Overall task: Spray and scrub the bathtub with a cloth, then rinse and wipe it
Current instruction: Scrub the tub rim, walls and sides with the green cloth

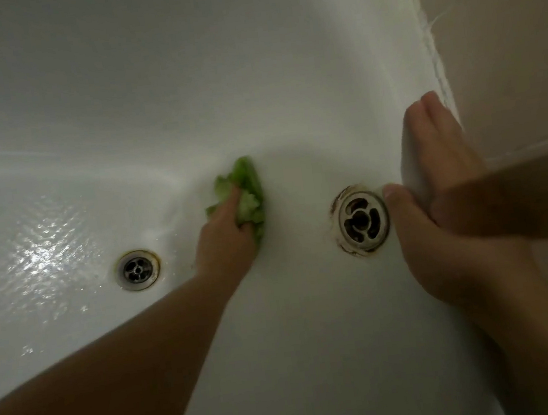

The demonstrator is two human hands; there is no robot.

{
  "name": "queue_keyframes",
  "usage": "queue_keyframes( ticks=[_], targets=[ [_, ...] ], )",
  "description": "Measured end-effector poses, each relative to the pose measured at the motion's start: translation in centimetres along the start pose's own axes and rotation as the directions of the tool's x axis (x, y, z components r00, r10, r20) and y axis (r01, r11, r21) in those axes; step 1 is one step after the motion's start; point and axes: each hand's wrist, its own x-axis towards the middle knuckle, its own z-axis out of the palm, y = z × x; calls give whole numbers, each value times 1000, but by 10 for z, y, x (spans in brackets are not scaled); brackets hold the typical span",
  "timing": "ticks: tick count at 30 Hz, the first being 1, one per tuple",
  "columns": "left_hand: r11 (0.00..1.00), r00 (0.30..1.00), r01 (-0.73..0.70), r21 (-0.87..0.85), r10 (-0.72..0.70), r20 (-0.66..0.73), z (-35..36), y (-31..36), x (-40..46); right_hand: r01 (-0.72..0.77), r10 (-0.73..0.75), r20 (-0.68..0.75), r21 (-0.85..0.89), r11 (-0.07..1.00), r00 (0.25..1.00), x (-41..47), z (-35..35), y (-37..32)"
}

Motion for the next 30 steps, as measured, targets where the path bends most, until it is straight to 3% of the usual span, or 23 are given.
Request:
queue_keyframes(
  ticks=[4, 6, 10, 13, 17, 21, 25, 27, 30],
  targets=[
    [965, 979, 176, 194, -193, 72, -3, -39, -8, 7, -7, -18, 4, 1000, 1000, 3, 3, 1],
    [967, 959, 228, 113, -243, 143, 6, -30, -38, 23, -22, -52, 17, 1000, 998, 3, 4, 1],
    [978, 982, 155, -141, -137, 130, 12, 2, -52, 20, -19, -53, 6, 1000, 998, 4, 5, 2],
    [988, 991, 98, -119, -86, 103, 6, -5, -24, 20, -21, -35, -30, 999, 999, 4, 4, 3],
    [976, 972, 219, -11, -217, 90, 10, -32, -32, 34, -35, -29, -44, 998, 999, 4, 4, 5],
    [900, 922, 378, -217, -345, 174, 17, -10, -85, 40, -42, -33, -55, 998, 999, 6, 4, 5],
    [893, 976, 203, -402, -150, 160, 11, 36, -106, 38, -40, -56, -35, 999, 998, 4, 2, 2],
    [904, 990, 102, -416, -54, 127, 8, 43, -95, 21, -23, -49, -34, 999, 999, 3, 0, 2],
    [925, 983, 156, -345, -110, 149, 11, 28, -84, -1, -1, -43, -44, 999, 999, 1, -2, -1]
  ],
)
